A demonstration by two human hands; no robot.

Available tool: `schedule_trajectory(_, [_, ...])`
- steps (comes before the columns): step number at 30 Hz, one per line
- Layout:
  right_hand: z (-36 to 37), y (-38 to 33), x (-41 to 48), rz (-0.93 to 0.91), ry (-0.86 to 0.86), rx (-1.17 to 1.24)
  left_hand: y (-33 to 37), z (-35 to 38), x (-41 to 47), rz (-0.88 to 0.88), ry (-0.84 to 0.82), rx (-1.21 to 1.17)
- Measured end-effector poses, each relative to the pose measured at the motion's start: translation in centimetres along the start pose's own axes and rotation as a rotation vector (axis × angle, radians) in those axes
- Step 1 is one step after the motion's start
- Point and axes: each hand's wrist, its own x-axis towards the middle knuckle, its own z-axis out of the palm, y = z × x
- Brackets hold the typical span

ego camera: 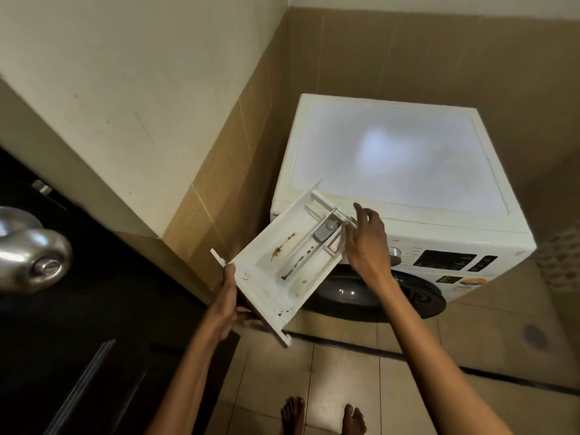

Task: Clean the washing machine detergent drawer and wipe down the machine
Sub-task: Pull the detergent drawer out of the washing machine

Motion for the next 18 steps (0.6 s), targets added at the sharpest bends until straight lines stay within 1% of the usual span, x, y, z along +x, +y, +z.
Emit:
schedule_trajectory(4, [-2.8,1.1,1.7,0.102,0.02,-0.051,4.2,1.1,1.4,0.054,-0.084,0.102])
schedule_trajectory(10, [-6.9,2.5,0.8,0.262,0.143,-0.01,10.2,4.6,3.5,0.196,-0.155,0.339])
schedule_trajectory(14, [-9.6,4.7,-0.9,0.363,0.233,0.05,13.1,8.7,4.1,0.297,-0.194,0.488])
schedule_trajectory(18, [-13.2,7.9,-3.5,0.502,0.352,0.085,15.0,14.9,3.5,0.374,-0.304,0.625])
